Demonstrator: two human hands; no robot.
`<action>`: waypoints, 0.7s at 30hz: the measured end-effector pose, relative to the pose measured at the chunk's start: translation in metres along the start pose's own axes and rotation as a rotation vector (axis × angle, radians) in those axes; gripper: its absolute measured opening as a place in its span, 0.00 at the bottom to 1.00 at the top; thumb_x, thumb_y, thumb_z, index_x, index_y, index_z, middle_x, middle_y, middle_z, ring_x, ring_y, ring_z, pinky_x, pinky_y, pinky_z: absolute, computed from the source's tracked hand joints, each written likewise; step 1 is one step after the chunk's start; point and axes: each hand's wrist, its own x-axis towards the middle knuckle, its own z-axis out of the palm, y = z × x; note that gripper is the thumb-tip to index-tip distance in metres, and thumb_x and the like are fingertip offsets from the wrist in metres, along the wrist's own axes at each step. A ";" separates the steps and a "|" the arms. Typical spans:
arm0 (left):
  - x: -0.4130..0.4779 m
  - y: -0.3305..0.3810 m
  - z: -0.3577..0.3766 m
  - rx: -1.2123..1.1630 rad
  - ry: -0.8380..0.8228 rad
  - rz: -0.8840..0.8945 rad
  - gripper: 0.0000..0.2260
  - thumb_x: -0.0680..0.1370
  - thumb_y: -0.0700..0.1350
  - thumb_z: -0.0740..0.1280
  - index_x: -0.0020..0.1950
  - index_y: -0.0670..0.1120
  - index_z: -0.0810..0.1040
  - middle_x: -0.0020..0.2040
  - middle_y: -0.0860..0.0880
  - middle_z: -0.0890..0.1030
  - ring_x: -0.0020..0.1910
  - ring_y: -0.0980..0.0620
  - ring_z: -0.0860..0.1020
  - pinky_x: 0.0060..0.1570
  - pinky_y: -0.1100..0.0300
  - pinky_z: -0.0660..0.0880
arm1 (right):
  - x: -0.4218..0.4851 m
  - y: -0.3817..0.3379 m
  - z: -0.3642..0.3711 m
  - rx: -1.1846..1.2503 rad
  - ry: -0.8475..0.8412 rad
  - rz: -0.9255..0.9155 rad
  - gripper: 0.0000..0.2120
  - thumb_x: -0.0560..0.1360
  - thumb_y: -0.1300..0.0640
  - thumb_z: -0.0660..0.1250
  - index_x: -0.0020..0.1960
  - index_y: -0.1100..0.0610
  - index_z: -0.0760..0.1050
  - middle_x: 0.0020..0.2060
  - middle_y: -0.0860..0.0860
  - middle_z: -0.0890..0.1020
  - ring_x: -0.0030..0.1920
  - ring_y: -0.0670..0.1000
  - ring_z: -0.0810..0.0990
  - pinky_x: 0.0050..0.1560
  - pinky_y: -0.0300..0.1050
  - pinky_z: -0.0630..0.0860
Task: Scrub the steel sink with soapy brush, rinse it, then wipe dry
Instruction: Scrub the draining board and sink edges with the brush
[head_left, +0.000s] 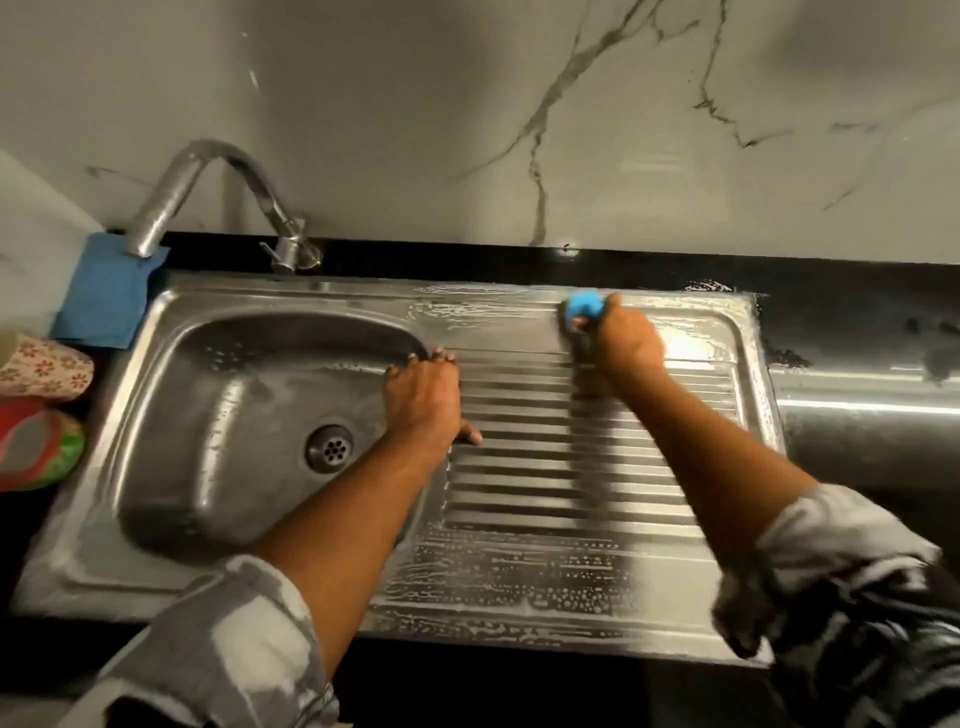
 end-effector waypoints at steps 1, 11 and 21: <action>-0.002 -0.002 0.000 -0.017 0.001 0.002 0.44 0.57 0.68 0.82 0.66 0.48 0.74 0.46 0.50 0.80 0.55 0.46 0.81 0.55 0.50 0.75 | 0.000 0.011 -0.006 -0.013 0.040 0.037 0.20 0.83 0.45 0.63 0.69 0.57 0.69 0.52 0.57 0.82 0.46 0.58 0.79 0.44 0.49 0.69; 0.000 -0.002 0.005 -0.075 0.039 -0.020 0.39 0.57 0.67 0.84 0.62 0.53 0.78 0.48 0.50 0.85 0.52 0.46 0.83 0.54 0.49 0.78 | -0.017 -0.146 0.050 0.055 -0.083 -0.274 0.19 0.82 0.48 0.66 0.68 0.55 0.69 0.56 0.56 0.83 0.55 0.58 0.83 0.54 0.56 0.79; 0.002 -0.005 0.004 -0.062 -0.022 0.050 0.49 0.60 0.73 0.80 0.76 0.55 0.73 0.64 0.50 0.83 0.64 0.43 0.80 0.63 0.48 0.78 | 0.006 0.008 -0.006 0.055 -0.007 -0.026 0.18 0.81 0.46 0.65 0.65 0.55 0.72 0.52 0.57 0.82 0.53 0.60 0.82 0.51 0.51 0.75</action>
